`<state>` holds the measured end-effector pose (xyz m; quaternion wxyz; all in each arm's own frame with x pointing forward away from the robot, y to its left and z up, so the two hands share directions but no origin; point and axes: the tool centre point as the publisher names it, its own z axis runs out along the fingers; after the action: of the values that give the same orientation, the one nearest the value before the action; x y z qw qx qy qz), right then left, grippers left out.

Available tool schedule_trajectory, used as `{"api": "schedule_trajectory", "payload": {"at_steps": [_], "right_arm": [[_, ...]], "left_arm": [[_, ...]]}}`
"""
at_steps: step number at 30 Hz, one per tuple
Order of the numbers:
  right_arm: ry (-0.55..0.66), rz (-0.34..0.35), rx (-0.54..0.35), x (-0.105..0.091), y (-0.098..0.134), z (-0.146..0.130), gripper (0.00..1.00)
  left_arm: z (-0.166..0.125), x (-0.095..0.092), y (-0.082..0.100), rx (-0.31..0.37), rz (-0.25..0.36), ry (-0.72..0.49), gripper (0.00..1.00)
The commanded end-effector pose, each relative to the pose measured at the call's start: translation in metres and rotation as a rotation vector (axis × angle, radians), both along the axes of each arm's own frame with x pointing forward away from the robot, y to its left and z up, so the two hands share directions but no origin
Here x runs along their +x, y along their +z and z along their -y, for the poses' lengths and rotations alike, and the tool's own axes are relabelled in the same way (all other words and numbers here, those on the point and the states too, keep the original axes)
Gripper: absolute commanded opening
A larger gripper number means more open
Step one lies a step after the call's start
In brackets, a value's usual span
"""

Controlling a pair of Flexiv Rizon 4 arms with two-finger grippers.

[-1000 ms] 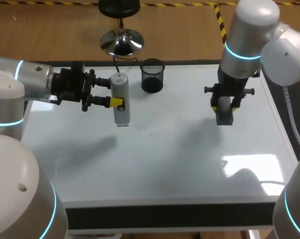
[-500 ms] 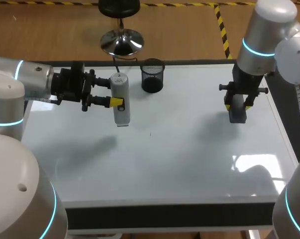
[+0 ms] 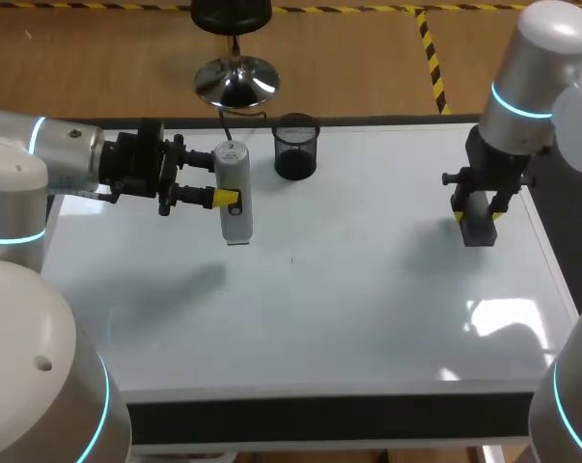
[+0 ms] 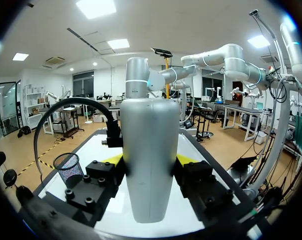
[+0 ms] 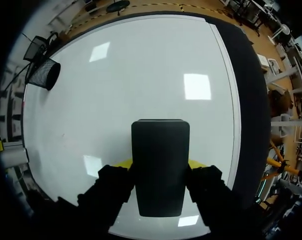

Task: Pick up the inspection probe, press it on each red-marked spot on the whiteboard one by one, put down the probe, pick up the eraser, and wipe off all the red marks.

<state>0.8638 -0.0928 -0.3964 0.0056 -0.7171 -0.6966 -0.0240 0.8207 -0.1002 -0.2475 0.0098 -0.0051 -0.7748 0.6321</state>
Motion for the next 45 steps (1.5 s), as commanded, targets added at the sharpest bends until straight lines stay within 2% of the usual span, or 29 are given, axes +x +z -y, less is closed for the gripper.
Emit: {"api": "schedule_trajectory", "payload": {"at_steps": [1,11,23,25,26,27,28,35,45], "right_arm": [[0.006,0.012,0.006,-0.001,-0.005,0.005,0.00],[0.015,0.004,-0.014,-0.002,-0.026,0.007,0.00],[0.012,0.001,-0.037,-0.002,-0.035,0.000,0.00],[0.016,-0.003,-0.040,-0.003,-0.034,0.000,0.43],[0.015,-0.001,-0.045,-0.003,-0.033,0.000,0.56],[0.015,-0.001,-0.047,-0.002,-0.032,0.000,0.85],[0.016,-0.001,-0.049,-0.002,-0.031,0.000,1.00],[-0.001,0.011,-0.062,-0.002,-0.020,0.002,1.00],[0.013,0.068,-0.063,-0.002,0.010,-0.003,1.00]], "left_arm": [[0.001,-0.001,0.001,-0.001,0.003,0.003,0.00],[0.001,-0.001,0.001,-0.001,0.003,0.003,0.00],[0.001,-0.001,0.001,-0.001,0.003,0.003,0.00],[0.001,-0.001,0.001,-0.001,0.003,0.003,0.00],[0.001,-0.001,0.001,-0.001,0.003,0.003,0.00],[0.001,-0.001,0.001,-0.001,0.003,0.003,0.00],[0.001,-0.001,0.001,-0.001,0.003,0.003,0.00],[0.001,-0.001,0.001,-0.001,0.003,0.003,0.00],[0.001,-0.001,0.001,-0.001,0.003,0.003,0.00]]}}
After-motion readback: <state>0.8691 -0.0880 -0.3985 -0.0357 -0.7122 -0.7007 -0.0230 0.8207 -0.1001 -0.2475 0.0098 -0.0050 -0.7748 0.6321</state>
